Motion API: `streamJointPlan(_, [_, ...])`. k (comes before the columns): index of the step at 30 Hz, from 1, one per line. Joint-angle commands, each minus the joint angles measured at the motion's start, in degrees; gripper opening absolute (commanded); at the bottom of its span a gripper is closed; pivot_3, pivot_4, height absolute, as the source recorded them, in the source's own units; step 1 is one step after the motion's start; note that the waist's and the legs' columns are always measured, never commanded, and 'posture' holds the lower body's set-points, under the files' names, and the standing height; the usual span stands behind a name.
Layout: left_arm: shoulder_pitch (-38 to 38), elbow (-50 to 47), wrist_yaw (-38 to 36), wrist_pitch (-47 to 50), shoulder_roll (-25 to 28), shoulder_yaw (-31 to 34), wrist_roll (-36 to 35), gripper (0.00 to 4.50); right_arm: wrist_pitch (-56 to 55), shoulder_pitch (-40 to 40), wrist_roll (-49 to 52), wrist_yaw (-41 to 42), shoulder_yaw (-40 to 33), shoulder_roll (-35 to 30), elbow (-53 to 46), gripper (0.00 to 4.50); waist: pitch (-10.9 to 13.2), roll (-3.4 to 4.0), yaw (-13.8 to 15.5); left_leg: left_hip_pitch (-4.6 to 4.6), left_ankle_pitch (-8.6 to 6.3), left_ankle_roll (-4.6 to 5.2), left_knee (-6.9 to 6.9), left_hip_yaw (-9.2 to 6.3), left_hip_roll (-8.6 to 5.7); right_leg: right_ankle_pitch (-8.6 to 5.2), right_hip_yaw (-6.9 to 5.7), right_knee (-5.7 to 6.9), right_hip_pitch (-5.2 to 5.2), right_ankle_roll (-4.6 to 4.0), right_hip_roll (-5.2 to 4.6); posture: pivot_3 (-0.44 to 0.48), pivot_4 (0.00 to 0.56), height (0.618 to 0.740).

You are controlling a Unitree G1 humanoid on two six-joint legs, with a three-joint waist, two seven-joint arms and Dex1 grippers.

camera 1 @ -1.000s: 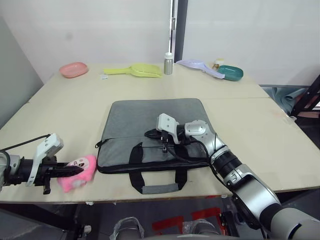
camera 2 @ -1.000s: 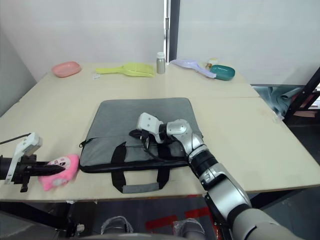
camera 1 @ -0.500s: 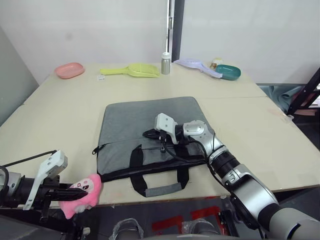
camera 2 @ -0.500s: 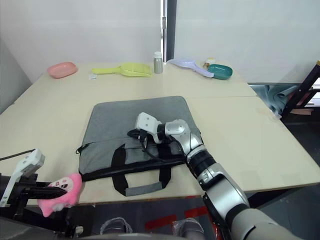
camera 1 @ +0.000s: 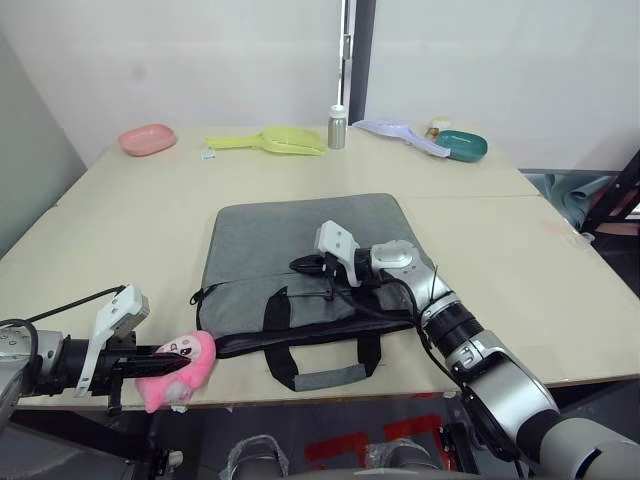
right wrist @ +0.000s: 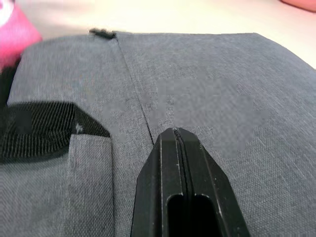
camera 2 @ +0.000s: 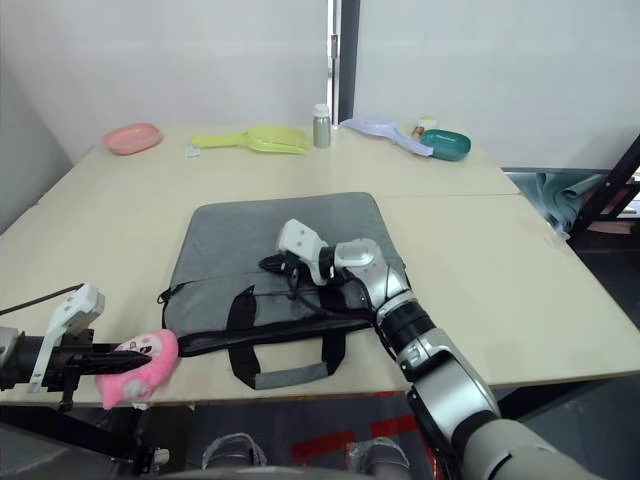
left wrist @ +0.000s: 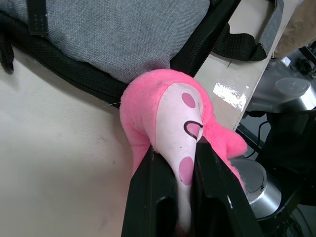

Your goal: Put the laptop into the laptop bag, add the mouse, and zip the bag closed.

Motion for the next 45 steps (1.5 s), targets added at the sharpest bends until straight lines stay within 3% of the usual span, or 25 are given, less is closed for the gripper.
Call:
streamJointPlan(1, [-0.3, 1.4, 1.8, -1.6, -1.0, -1.0, 1.1, 0.00, 10.2, 0.9, 6.3, 0.1, -6.7, -4.1, -10.2, 1.02, 0.1, -0.01, 0.6, -0.03, 0.00, 0.00, 0.00, 0.00, -0.02, 0.01, 0.01, -0.03, 0.00, 0.00, -0.02, 0.000, 0.150, 0.740])
streamJointPlan(6, [0.0, 2.1, 1.9, -2.5, -1.1, -1.0, 1.0, 0.00, 26.5, 3.9, 14.1, 0.7, -14.8, -15.1, -23.4, 2.75, 0.3, 0.20, 1.8, -0.11, 0.02, -0.01, 0.00, 0.06, -0.03, -0.04, 0.02, -0.16, -0.06, 0.08, -0.02, 0.000, 0.150, 0.740])
streamJointPlan(11, [1.0, 2.4, 2.3, -3.4, -1.8, -1.4, 1.0, 0.00, 46.8, 8.9, 23.4, 3.3, -23.6, -29.8, -28.0, 4.46, 0.3, 0.24, 2.2, -0.28, 0.03, -0.04, -0.15, 0.17, 0.00, -0.12, 0.02, -0.42, -0.17, 0.09, 0.01, 0.000, 0.150, 0.740])
streamJointPlan(13, [1.3, 2.2, 2.5, -3.6, -2.2, -1.7, 0.9, 0.00, 54.1, 10.2, 27.1, 3.5, -26.3, -33.4, -27.4, 4.46, 0.3, 0.27, 2.2, -0.26, 0.02, -0.04, -0.17, 0.21, -0.01, -0.12, 0.04, -0.47, -0.16, 0.09, 0.01, 0.000, 0.150, 0.740])
streamJointPlan(19, [1.1, 2.5, 3.0, -3.9, -2.6, -2.4, 0.9, 0.00, 61.8, 14.7, 31.2, 2.0, -29.5, -37.5, -27.2, 4.46, 0.3, 0.39, 2.0, 0.10, 0.02, -0.03, -0.15, 0.52, 0.00, -0.13, 0.32, -0.22, -0.15, 0.12, -0.02, 0.000, 0.150, 0.740])
streamJointPlan(24, [0.2, 3.7, 2.6, -4.5, -2.3, -3.2, 1.3, 0.00, 71.0, 16.9, 37.2, -0.9, -32.4, -35.0, -28.3, 4.46, 0.2, 0.49, 2.2, 0.07, 0.03, -0.01, -0.04, 0.60, -0.01, -0.12, 0.36, -0.22, -0.15, 0.12, -0.06, 0.000, 0.150, 0.740])
streamJointPlan(30, [-0.7, 4.6, 2.3, -4.5, -1.7, -3.2, 1.2, 0.00, 70.8, 19.2, 37.3, -4.0, -31.9, -34.9, -28.7, 4.46, 0.2, 0.50, 2.6, 0.03, 0.03, 0.00, -0.04, 0.61, -0.01, -0.11, 0.33, -0.24, -0.16, 0.11, -0.08, 0.000, 0.150, 0.740])
streamJointPlan(35, [-0.9, 4.8, 2.3, -4.5, -1.6, -3.3, 1.2, 0.00, 71.6, 19.6, 39.2, -5.9, -33.1, -33.5, -29.5, 2.99, 0.2, 0.51, 2.5, 0.07, 0.03, 0.00, -0.02, 0.60, -0.01, -0.12, 0.35, -0.15, -0.16, 0.12, -0.08, 0.000, 0.150, 0.740])
streamJointPlan(43, [-2.4, 6.2, 2.6, -4.2, -1.1, -2.6, 0.9, 0.00, 74.8, 21.8, 43.6, -8.4, -35.1, -32.2, -33.0, 0.27, 0.2, 0.52, 2.6, 0.05, 0.03, 0.00, -0.02, 0.60, -0.01, -0.12, 0.33, -0.16, -0.17, 0.12, -0.08, 0.000, 0.150, 0.740])
streamJointPlan(45, [-4.2, 8.2, 2.8, -4.9, -0.8, -2.8, 1.5, 0.00, 76.0, 21.8, 44.9, -9.6, -35.8, -31.2, -34.1, 0.03, 0.2, 0.52, 2.6, 0.05, 0.03, 0.00, -0.01, 0.59, 0.00, -0.12, 0.33, -0.14, -0.17, 0.12, -0.08, 0.000, 0.150, 0.740])
